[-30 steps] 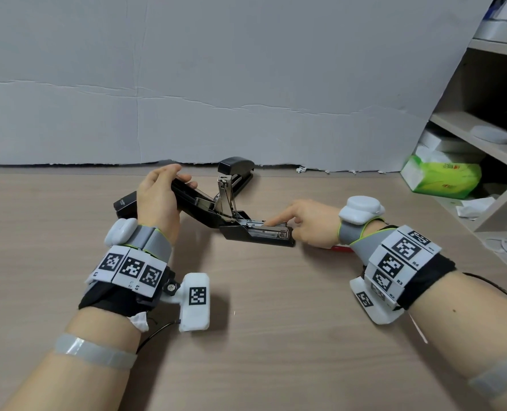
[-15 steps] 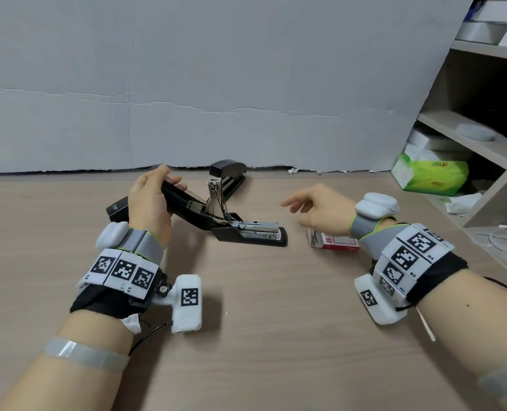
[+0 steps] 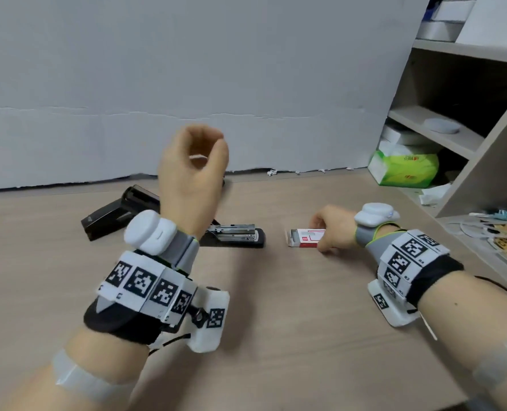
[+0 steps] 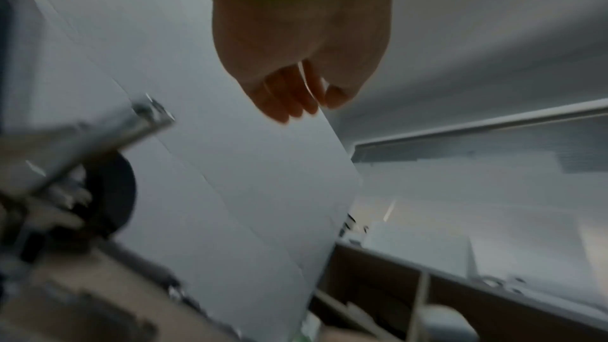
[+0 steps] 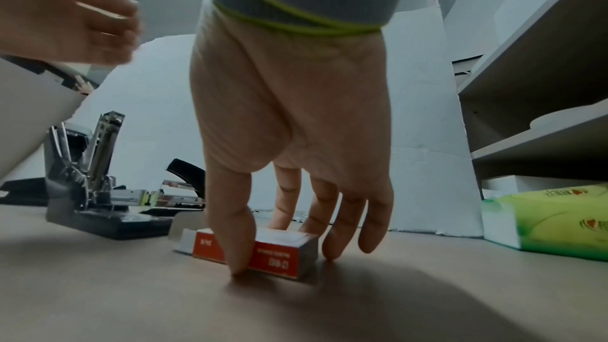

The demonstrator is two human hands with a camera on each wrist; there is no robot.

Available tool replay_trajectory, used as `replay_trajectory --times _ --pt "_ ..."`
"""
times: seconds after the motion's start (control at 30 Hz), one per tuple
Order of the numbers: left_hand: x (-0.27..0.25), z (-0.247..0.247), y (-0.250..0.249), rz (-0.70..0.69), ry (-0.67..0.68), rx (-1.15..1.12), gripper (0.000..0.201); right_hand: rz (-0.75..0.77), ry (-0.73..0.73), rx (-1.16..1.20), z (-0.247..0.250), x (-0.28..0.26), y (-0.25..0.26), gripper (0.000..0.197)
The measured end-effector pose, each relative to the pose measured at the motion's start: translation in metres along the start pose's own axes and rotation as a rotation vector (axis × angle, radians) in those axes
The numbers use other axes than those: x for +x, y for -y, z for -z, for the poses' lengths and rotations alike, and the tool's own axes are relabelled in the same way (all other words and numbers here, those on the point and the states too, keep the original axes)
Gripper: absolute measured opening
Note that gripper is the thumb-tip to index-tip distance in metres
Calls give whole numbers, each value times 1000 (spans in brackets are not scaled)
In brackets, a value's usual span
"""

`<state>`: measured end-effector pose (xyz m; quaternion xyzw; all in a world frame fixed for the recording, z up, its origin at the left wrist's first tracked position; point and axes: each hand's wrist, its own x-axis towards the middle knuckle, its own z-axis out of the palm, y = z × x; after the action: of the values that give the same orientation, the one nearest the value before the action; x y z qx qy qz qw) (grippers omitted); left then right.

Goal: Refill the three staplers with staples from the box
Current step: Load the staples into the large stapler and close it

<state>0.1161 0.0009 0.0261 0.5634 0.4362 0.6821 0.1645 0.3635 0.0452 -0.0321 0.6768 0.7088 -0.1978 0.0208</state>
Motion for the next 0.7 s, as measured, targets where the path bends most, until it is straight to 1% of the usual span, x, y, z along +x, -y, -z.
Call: replay_trajectory --times 0.07,0.13,0.17,0.23,0.3,0.37,0.43,0.7 --pt "-13 -36 2 54 306 49 6 17 -6 23 1 -2 -3 32" --pt "-28 -63 15 148 566 204 6 40 -19 52 1 -3 -2 33" --pt "-36 -75 21 181 662 297 8 51 -30 56 1 -5 -4 34" --pt "-46 -92 32 224 770 463 11 75 -43 55 3 -7 -6 35" --pt "-50 -99 37 250 807 566 15 98 -50 80 3 -10 -7 35" --pt "-48 -103 36 262 828 610 18 113 -68 113 5 -13 -9 37" --pt "-46 -105 34 251 820 635 21 120 -91 143 7 -16 -11 38" --pt "-39 -103 33 275 790 614 22 106 -153 239 14 -23 -18 32"
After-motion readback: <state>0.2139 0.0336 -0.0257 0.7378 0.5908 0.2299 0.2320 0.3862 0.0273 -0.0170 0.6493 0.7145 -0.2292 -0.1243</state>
